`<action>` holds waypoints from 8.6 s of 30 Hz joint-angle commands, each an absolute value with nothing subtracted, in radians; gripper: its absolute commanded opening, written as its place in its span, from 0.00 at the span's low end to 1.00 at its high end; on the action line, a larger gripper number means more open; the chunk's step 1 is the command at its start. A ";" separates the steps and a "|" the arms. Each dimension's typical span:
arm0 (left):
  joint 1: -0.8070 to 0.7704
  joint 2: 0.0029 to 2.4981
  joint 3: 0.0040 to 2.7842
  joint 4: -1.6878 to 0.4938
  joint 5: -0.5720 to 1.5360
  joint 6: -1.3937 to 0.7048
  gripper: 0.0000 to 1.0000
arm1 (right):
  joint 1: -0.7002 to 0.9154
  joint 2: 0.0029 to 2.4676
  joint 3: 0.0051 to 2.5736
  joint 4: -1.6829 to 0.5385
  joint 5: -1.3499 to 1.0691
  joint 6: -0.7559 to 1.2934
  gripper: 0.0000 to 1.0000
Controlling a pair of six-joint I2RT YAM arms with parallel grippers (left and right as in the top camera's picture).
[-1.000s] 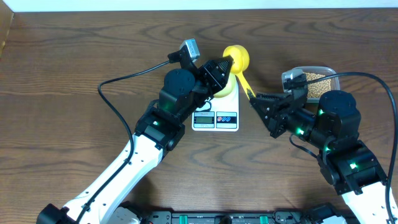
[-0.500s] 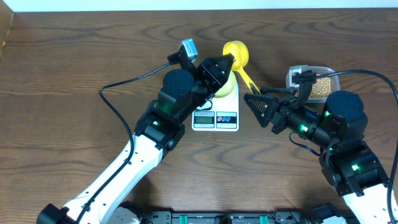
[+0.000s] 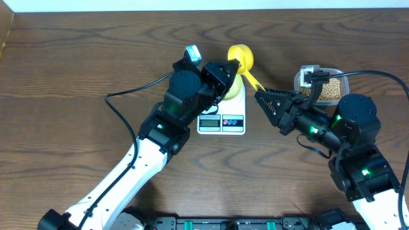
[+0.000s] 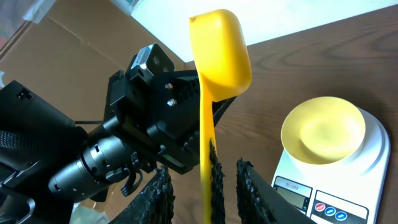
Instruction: Scoop item into bowl and weigh 50g on scale
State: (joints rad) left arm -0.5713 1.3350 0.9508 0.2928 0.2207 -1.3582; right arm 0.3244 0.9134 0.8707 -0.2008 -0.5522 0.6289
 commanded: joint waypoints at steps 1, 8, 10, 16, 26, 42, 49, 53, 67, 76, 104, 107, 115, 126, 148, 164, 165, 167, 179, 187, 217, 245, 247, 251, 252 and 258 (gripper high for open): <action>-0.569 1.326 0.974 0.293 0.248 -1.367 0.07 | 0.321 0.905 0.887 -0.198 -0.548 0.640 0.33; -0.569 1.326 0.974 0.293 0.279 -1.367 0.07 | 0.321 0.905 0.887 -0.197 -0.525 0.640 0.32; -0.569 1.326 0.974 0.293 0.284 -1.367 0.07 | 0.321 0.905 0.887 -0.193 -0.522 0.639 0.30; -0.582 1.326 0.974 0.293 0.295 -1.392 0.07 | 0.321 0.907 0.887 -0.190 -0.522 0.639 0.30; -0.607 1.326 0.974 0.296 0.294 -1.436 0.07 | 0.321 0.909 0.887 -0.190 -0.522 0.651 0.23; -0.607 1.326 0.974 0.296 0.291 -1.438 0.07 | 0.321 0.909 0.887 -0.195 -0.463 0.712 0.01; -0.607 1.326 0.974 0.292 0.291 -1.432 0.08 | 0.321 0.909 0.887 -0.199 -0.441 0.719 0.01; -0.607 1.326 0.974 0.292 0.291 -1.370 0.55 | 0.321 0.894 0.887 -0.210 -0.379 0.719 0.01; -0.569 1.325 0.974 0.191 0.307 -0.879 0.79 | 0.240 0.882 0.976 -0.519 -0.193 0.629 0.01; -0.420 1.282 0.976 -0.064 0.458 -0.482 0.81 | 0.093 0.951 1.213 -0.911 -0.196 0.464 0.01; -0.427 1.296 1.159 -0.815 0.478 -0.262 0.07 | -0.047 1.220 1.416 -1.196 -0.186 0.274 0.01; -0.492 1.322 1.159 -0.823 0.396 -0.263 0.07 | -0.047 1.239 1.416 -1.189 -0.186 0.272 0.01; -0.600 1.410 1.148 -0.839 0.218 -0.263 0.07 | -0.047 1.261 1.416 -1.162 -0.186 0.272 0.01; -0.643 1.597 1.108 -0.635 0.218 -0.247 0.07 | -0.055 1.270 1.417 -1.124 -0.186 0.271 0.01; -0.566 1.107 0.885 -0.641 0.219 -0.236 0.08 | -0.099 1.270 1.417 -1.118 -0.197 0.220 0.01; -0.626 1.404 0.759 -0.172 0.250 -0.350 0.07 | -0.099 1.270 1.417 -1.115 -0.216 0.219 0.01; -0.634 1.430 0.759 -0.162 0.249 -0.336 0.07 | -0.099 1.270 1.417 -1.115 -0.216 0.219 0.01; -0.641 1.472 0.760 -0.146 0.249 -0.310 0.07 | -0.099 1.270 1.417 -1.115 -0.216 0.219 0.01; -0.641 1.604 0.997 -0.396 0.237 -0.218 0.07 | -0.099 1.270 1.417 -1.116 -0.220 0.220 0.01; -0.641 1.615 0.947 -0.344 0.191 -0.218 0.07 | -0.099 1.270 1.417 -1.123 -0.220 0.220 0.01; -0.641 1.717 0.822 0.023 0.137 -0.222 0.07 | -0.099 1.270 1.417 -1.116 -0.220 0.220 0.01; -0.641 1.745 0.822 0.047 0.098 -0.222 0.07 | -0.099 1.270 1.417 -1.119 -0.220 0.220 0.01; -0.641 1.745 0.822 0.053 0.113 -0.222 0.07 | -0.099 1.270 1.417 -1.118 -0.220 0.220 0.01; -0.641 1.745 0.822 0.053 0.115 -0.222 0.07 | -0.099 1.270 1.417 -1.117 -0.220 0.220 0.01; -0.641 1.745 0.822 0.053 0.115 -0.222 0.07 | -0.099 1.270 1.417 -1.118 -0.220 0.220 0.01; -0.641 1.745 0.822 0.051 0.115 -0.222 0.07 | -0.099 1.270 1.417 -1.121 -0.220 0.220 0.01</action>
State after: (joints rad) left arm -0.6399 1.7325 0.8307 0.0525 0.1207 -0.2344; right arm -0.0940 1.2633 1.3975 -1.1175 -0.2123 0.2295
